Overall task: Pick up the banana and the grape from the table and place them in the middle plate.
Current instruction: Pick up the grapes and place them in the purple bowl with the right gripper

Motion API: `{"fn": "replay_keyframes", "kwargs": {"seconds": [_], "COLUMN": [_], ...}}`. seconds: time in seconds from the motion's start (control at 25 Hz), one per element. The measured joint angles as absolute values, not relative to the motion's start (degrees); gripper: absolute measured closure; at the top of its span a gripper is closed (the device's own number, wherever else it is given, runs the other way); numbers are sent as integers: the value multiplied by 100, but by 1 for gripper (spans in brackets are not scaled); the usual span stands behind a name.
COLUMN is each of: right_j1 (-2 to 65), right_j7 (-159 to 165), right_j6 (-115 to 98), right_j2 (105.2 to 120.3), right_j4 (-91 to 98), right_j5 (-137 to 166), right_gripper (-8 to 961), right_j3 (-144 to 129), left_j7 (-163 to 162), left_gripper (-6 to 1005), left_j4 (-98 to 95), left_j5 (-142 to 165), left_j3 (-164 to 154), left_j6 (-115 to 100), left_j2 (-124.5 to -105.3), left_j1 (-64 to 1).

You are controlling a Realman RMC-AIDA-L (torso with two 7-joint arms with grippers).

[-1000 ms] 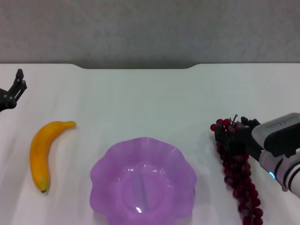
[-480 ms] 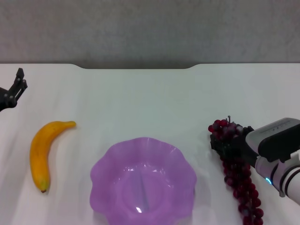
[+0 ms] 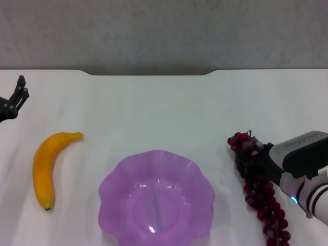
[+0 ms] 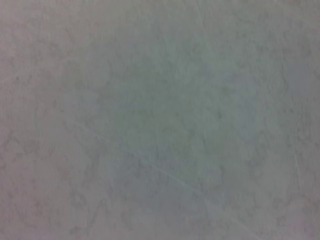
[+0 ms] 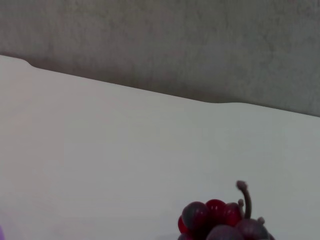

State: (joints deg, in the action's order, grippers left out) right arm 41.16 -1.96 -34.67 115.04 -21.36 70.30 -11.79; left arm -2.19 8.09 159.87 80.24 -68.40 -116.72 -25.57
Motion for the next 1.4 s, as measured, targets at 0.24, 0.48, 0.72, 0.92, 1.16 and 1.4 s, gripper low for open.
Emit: {"fn": "replay_keyframes", "kwargs": {"seconds": [0.24,0.48,0.72,0.92,1.16,1.4], "right_j1": [4110,4115,4152,4156,4166,4192], "right_j7": [-194,-193,-193,-193,-193,-197], "right_j6": [-3463,-3450,-3381,-3380,-3381,-3429], "right_j2": [11496,11491,11487,11485,11476,11469], "right_j4": [-2136,-2136,-2112,-2106,-2115,-2162], "right_j5": [7031,7045,7048,7050,7049,7049], "right_gripper": [288,430,508,545,565,573], "right_j3": [-1177,-1191,-1208,-1191,-1188,-1188], "left_j7": [-219,-220,-219,-219,-220,-219], "left_gripper": [95,95,95,96,96,96], "left_j4": [809,801,799,791,776,778], "left_j5": [15987,15987,15987,15987,15987,15987], "left_j3": [8024,8024,8024,8024,8024,8024], "left_j6": [-6844,-6847,-6847,-6847,-6847,-6847], "left_j2": [-11672,-11672,-11672,-11672,-11672,-11668], "left_j1": [-2557,-2557,-2557,-2551,-2548,-2489]}}
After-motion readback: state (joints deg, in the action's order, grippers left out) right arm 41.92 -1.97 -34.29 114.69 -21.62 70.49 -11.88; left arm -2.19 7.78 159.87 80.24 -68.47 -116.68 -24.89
